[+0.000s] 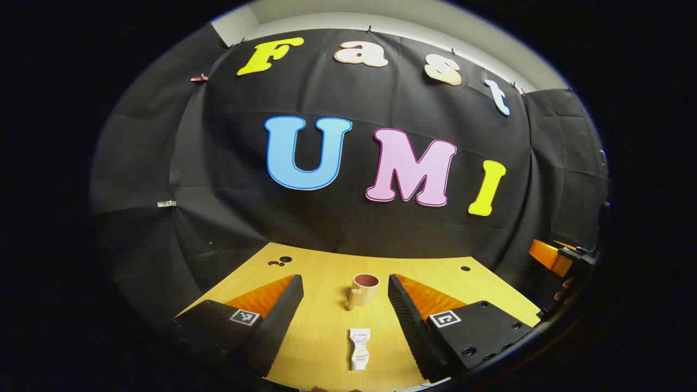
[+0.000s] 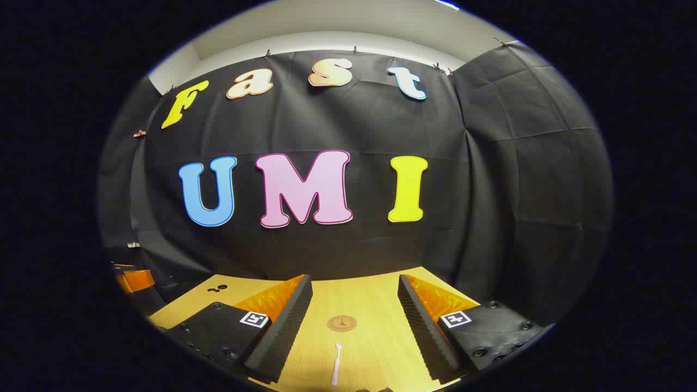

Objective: Put the toothbrush and toothpaste on the desktop into the cup, then pick up the cup and place it on the coaster on the desktop.

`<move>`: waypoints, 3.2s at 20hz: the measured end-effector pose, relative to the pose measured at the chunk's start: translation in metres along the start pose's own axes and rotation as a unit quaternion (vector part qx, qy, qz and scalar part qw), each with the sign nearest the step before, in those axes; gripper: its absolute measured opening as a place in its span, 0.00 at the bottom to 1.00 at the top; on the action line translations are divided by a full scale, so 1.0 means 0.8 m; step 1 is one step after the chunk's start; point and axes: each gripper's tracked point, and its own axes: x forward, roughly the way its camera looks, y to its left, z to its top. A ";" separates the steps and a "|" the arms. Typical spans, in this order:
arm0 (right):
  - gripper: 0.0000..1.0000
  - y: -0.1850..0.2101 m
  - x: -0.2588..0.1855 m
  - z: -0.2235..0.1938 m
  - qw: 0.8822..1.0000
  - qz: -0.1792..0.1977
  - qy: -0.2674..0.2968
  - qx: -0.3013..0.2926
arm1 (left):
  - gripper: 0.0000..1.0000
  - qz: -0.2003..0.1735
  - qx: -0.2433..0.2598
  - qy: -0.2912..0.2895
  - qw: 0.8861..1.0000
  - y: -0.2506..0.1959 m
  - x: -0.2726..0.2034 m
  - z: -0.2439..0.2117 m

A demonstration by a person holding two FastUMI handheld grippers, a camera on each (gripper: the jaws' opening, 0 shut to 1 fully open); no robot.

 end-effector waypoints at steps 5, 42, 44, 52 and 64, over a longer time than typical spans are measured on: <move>0.98 -0.019 0.011 -0.003 1.000 0.000 0.005 0.001 | 0.98 -0.003 0.003 -0.004 1.000 -0.017 0.016 0.005; 0.98 0.007 0.142 -0.166 0.973 0.160 0.164 -0.011 | 0.98 0.072 -0.012 0.332 0.940 -0.028 0.137 -0.333; 0.99 0.005 0.143 -0.177 0.971 0.163 0.174 -0.007 | 0.98 0.075 -0.005 0.352 0.933 -0.030 0.140 -0.347; 0.98 -0.011 0.135 -0.201 0.968 0.153 0.201 0.001 | 0.83 0.074 0.005 0.412 0.908 -0.031 0.148 -0.388; 0.98 -0.001 0.087 -0.272 0.936 0.114 0.331 0.026 | 0.31 0.035 0.006 0.432 0.901 -0.034 0.145 -0.387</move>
